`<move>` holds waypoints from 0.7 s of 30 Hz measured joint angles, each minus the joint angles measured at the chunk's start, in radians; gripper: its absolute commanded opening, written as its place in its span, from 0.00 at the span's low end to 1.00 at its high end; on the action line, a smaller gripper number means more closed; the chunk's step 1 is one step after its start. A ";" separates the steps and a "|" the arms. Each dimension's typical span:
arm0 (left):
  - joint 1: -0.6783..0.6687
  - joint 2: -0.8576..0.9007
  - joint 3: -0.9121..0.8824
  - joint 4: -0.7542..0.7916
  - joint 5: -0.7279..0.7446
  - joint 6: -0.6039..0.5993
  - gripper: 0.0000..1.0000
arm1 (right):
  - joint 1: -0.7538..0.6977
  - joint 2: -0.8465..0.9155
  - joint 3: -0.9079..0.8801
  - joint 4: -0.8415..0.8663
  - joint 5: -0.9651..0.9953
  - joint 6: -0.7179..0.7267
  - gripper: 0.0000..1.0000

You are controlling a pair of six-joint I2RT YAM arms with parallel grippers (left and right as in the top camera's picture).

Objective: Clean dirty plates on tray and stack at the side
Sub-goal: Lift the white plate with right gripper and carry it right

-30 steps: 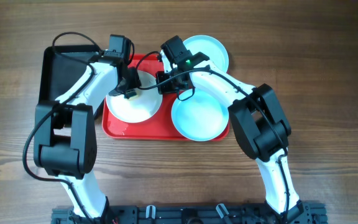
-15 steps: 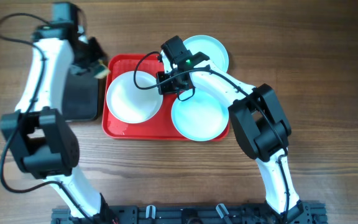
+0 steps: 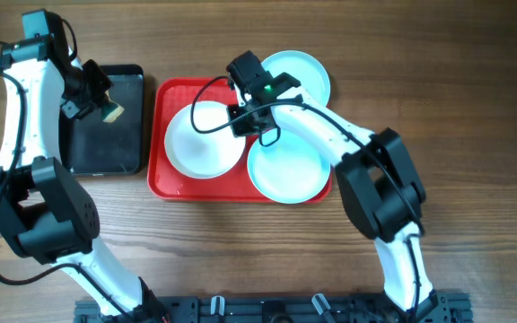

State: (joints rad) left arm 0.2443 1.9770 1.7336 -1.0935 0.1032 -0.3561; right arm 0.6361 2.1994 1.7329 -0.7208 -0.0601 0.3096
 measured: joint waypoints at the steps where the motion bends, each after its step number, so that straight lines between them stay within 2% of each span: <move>1: 0.000 0.000 0.000 0.000 0.000 0.000 0.04 | 0.013 -0.024 0.000 0.001 0.052 -0.008 0.04; 10: 0.000 0.000 0.000 -0.003 0.000 0.000 0.04 | 0.169 -0.193 0.004 0.024 0.542 -0.109 0.04; 15: 0.000 0.000 0.000 -0.007 0.000 0.000 0.04 | 0.251 -0.201 0.005 0.062 0.803 -0.188 0.04; 21: 0.000 0.000 0.000 -0.010 0.000 0.000 0.04 | 0.345 -0.201 0.005 0.205 1.099 -0.308 0.04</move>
State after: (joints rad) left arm 0.2443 1.9770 1.7336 -1.1038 0.1032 -0.3561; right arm 0.9810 1.9987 1.7382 -0.5156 1.0386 0.0017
